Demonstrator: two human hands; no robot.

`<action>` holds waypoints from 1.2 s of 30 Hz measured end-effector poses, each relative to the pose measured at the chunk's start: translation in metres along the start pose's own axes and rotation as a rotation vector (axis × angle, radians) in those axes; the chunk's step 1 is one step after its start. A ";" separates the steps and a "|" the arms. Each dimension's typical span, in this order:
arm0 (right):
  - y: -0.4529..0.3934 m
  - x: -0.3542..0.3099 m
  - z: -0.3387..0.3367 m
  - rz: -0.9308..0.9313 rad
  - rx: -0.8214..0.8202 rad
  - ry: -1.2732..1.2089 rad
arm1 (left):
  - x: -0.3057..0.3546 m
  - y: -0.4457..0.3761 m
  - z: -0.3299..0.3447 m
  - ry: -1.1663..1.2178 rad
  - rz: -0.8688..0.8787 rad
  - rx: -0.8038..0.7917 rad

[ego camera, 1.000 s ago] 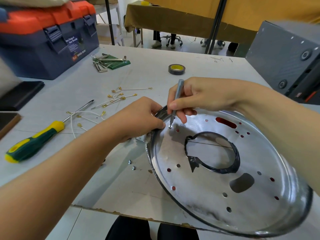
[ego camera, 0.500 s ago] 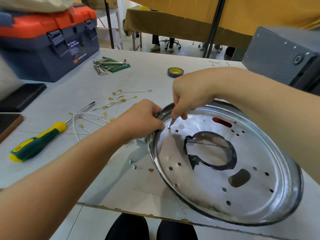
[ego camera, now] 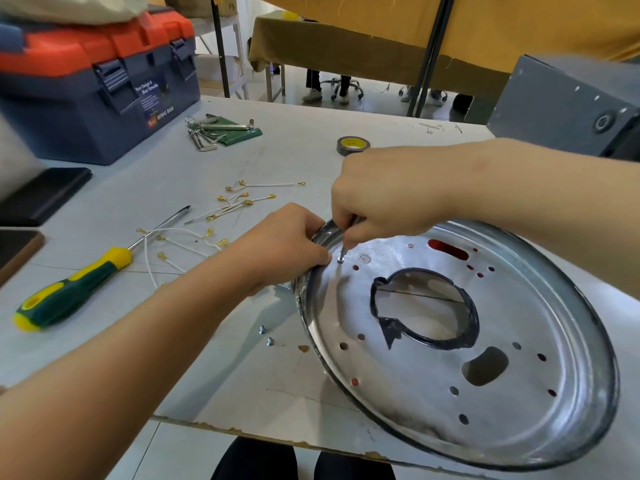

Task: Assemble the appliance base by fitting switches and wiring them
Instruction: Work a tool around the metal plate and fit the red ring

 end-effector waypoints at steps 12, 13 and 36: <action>0.012 0.010 0.024 0.335 0.277 -0.952 | 0.004 0.005 0.001 0.028 -0.016 0.004; 0.012 0.009 0.029 0.357 0.302 -0.969 | 0.004 0.005 0.001 0.029 -0.019 0.001; 0.021 0.006 0.052 0.267 0.400 -1.183 | 0.003 0.005 0.000 0.091 -0.010 -0.005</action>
Point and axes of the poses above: each hand's wrist, its own y-axis away from the middle knuckle, its own z-axis out of the palm, x = y × z, the point moved 3 cm from there along -y, towards the middle knuckle, and after that the axes turned 2 degrees about y, right-handed, at the moved point
